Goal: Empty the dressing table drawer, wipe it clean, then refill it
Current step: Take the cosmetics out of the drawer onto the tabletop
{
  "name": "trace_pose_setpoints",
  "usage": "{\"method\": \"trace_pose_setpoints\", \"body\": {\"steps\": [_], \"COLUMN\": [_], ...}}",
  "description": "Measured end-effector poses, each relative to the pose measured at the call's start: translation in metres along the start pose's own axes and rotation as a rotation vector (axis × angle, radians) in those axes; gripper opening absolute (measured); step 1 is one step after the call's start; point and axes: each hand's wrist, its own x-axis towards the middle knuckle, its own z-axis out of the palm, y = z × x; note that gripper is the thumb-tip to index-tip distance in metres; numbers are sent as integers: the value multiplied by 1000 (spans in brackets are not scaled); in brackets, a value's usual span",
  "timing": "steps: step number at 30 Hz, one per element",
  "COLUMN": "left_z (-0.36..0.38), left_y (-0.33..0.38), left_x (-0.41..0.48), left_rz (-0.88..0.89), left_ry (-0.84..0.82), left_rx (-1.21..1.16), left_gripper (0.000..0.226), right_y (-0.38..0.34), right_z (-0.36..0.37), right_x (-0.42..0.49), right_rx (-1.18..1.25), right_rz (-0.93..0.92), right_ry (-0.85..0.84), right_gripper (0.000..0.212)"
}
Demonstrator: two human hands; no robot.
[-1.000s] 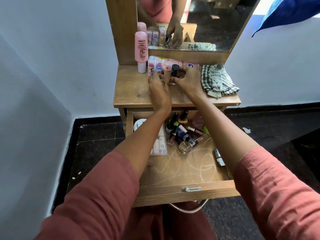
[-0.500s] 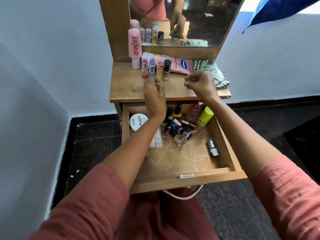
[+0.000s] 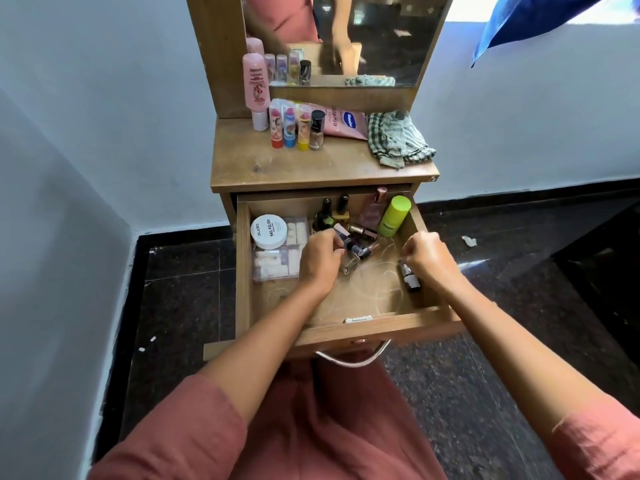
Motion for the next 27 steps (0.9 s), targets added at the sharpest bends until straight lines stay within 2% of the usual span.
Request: {"method": "trace_pose_setpoints", "body": {"steps": [5,10,15,20,27], "left_z": [3,7,7,12,11], "left_y": [0,3,5,9,11], "left_x": [-5,-8,-5,-7,-9], "left_rz": [-98,-88,-84,-85,-57], "left_ry": [-60,-76,-65,-108,-130], "left_rx": [107,193,203,247,269], "left_gripper": [17,9,12,26,30], "right_y": [-7,-15,-13,-11,-9], "right_z": [7,13,23,23,18], "right_x": [-22,-21,-12,-10,-12], "right_rx": [-165,-278,-195,-126,104], "right_rz": [-91,-39,48,94,69], "right_ry": [33,-21,-154,-180,-43], "right_gripper": [18,26,26,25,23]}}
